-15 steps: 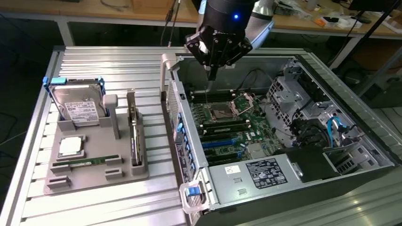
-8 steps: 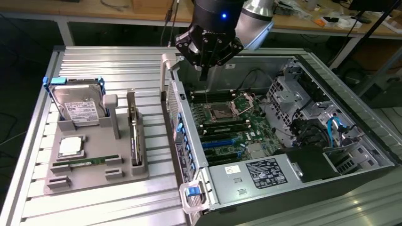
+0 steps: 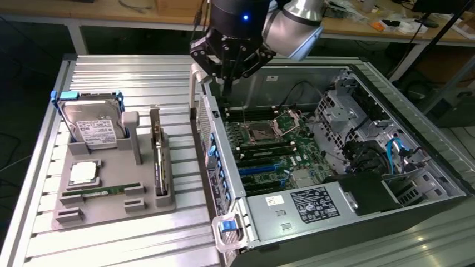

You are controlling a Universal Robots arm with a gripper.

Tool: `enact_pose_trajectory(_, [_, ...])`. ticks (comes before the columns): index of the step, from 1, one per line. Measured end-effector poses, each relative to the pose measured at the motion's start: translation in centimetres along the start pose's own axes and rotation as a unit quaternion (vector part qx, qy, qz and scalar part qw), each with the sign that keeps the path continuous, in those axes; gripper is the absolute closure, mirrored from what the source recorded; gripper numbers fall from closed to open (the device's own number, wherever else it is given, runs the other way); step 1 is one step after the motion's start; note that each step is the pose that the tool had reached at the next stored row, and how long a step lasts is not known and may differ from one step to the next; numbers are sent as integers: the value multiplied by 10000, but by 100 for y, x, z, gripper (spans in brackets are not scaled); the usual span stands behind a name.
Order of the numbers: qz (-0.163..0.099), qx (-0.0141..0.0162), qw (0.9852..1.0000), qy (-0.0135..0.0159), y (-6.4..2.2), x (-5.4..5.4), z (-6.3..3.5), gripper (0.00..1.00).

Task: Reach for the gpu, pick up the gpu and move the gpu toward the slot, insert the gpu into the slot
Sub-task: 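Reach for the gpu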

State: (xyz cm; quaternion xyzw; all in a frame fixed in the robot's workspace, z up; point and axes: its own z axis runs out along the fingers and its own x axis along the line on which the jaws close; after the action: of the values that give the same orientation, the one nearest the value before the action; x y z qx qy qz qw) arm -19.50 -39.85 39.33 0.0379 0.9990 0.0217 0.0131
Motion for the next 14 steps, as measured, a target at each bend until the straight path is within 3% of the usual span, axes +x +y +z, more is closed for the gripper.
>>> enact_pose_trajectory(14, [0,0,10000,0,-39,522,-15,89])
